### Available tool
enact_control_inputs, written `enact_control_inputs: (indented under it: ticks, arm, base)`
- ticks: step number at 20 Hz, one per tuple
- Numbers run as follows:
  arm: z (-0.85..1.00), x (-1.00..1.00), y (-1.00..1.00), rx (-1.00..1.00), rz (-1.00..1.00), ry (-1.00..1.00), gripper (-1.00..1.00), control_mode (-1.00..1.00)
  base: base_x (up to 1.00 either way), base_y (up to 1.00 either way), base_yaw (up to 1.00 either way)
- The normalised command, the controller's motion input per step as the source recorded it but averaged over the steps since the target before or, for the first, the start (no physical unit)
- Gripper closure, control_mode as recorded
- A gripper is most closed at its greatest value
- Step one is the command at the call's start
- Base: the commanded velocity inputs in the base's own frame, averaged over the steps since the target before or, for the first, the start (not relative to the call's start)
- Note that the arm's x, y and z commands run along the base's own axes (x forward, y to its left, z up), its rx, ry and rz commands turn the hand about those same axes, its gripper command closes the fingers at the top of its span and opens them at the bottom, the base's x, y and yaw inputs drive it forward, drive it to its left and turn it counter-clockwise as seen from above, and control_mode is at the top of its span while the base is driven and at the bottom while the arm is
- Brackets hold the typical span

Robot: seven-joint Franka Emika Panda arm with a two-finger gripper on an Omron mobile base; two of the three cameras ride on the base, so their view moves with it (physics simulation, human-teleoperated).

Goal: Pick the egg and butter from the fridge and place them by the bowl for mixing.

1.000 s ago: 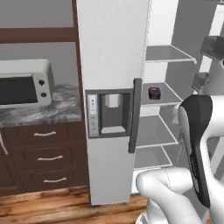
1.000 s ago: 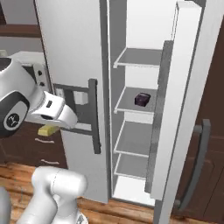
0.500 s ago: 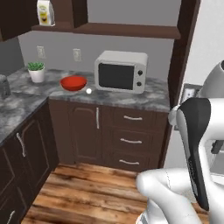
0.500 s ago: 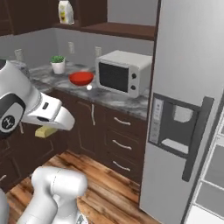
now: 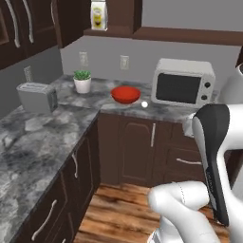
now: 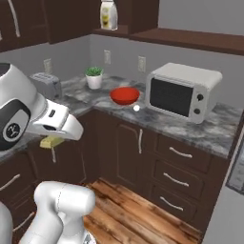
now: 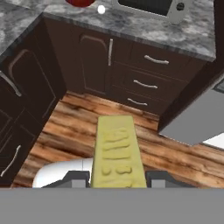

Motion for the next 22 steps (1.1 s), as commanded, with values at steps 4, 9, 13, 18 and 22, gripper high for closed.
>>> enact_control_inputs:
  ticks: [4,9,13,18,22]
  arm:
    - [0.0,0.0,0.0,0.0,0.0,0.0,1.0,1.0]
    - [0.0,0.0,0.0,0.0,0.0,0.0,1.0,1.0]
    - [0.0,0.0,0.0,0.0,0.0,0.0,1.0,1.0]
    - [0.0,0.0,0.0,0.0,0.0,0.0,1.0,1.0]
    - [0.0,0.0,0.0,0.0,0.0,0.0,1.0,1.0]
  base:
    - [0.63,0.63,-0.05]
    - [0.7,0.02,-0.19]
    - [0.74,0.01,-0.2]
    - [0.8,0.29,-0.11]
    - [0.8,0.3,-0.11]
